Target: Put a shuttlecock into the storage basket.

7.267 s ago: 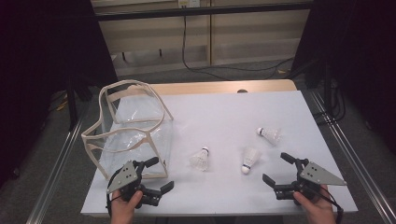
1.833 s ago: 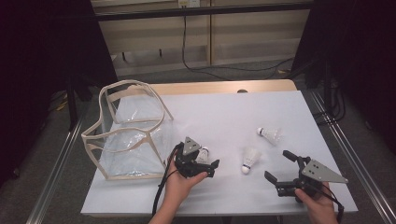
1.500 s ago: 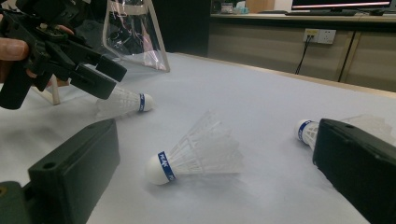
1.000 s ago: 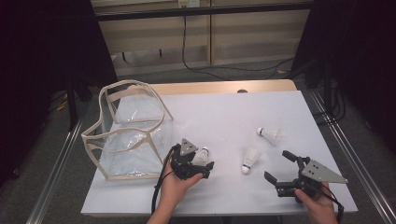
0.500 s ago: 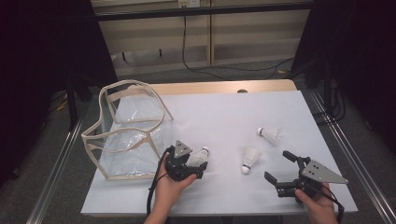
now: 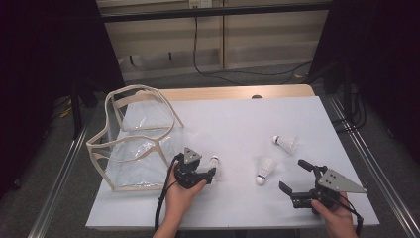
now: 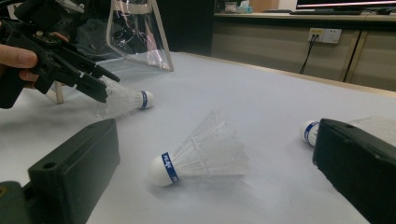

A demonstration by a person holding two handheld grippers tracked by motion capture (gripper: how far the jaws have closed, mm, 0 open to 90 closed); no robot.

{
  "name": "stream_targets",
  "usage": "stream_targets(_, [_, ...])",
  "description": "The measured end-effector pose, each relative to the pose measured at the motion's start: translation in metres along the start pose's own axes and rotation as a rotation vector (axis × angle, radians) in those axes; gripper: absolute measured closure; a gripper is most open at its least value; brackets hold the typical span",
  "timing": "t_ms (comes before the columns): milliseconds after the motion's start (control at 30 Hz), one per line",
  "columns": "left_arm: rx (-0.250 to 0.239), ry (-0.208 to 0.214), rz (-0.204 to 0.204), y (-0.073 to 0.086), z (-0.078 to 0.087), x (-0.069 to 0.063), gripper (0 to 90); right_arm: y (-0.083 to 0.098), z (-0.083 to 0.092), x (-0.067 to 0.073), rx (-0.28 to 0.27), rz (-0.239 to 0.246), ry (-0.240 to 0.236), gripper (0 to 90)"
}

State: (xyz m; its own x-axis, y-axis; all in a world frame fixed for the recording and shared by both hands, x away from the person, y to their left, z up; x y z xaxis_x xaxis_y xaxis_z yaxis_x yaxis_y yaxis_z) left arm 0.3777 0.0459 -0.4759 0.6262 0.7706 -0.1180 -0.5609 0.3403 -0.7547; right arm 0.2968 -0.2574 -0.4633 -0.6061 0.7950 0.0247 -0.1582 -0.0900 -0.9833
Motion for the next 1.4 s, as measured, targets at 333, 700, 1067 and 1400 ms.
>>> stream_targets(333, [0.010, 0.010, 0.003, -0.002, -0.011, -0.001, 47.5, -0.001, -0.004, 0.002, 0.000, 0.009, -0.013, 0.4])
stream_targets(700, [0.020, 0.030, 0.008, -0.004, -0.017, -0.002, 68.3, -0.001, -0.002, 0.001, 0.001, 0.002, -0.011, 0.4])
stream_targets(1067, [0.036, 0.021, 0.018, -0.002, -0.020, 0.000, 77.2, 0.000, -0.002, 0.000, 0.004, 0.000, -0.009, 0.4])
stream_targets(1400, [0.038, 0.046, 0.041, -0.005, -0.018, 0.000, 84.7, 0.000, -0.002, -0.001, 0.003, -0.003, -0.006, 0.4])
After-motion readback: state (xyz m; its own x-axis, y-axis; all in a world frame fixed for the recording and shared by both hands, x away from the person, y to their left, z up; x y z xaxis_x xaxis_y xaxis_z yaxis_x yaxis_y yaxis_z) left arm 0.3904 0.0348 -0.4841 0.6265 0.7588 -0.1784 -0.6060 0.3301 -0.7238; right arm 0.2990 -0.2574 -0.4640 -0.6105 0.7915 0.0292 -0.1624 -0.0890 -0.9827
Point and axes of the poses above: each handheld gripper's, and its own axes: z roughly backward along the jaws, y roughly out of its underside, x roughly to its left, the point moved 6 cm from there along -z, roughly forward along the jaws, and after that the axes turned 1 degree about z, right-handed, at the moved point
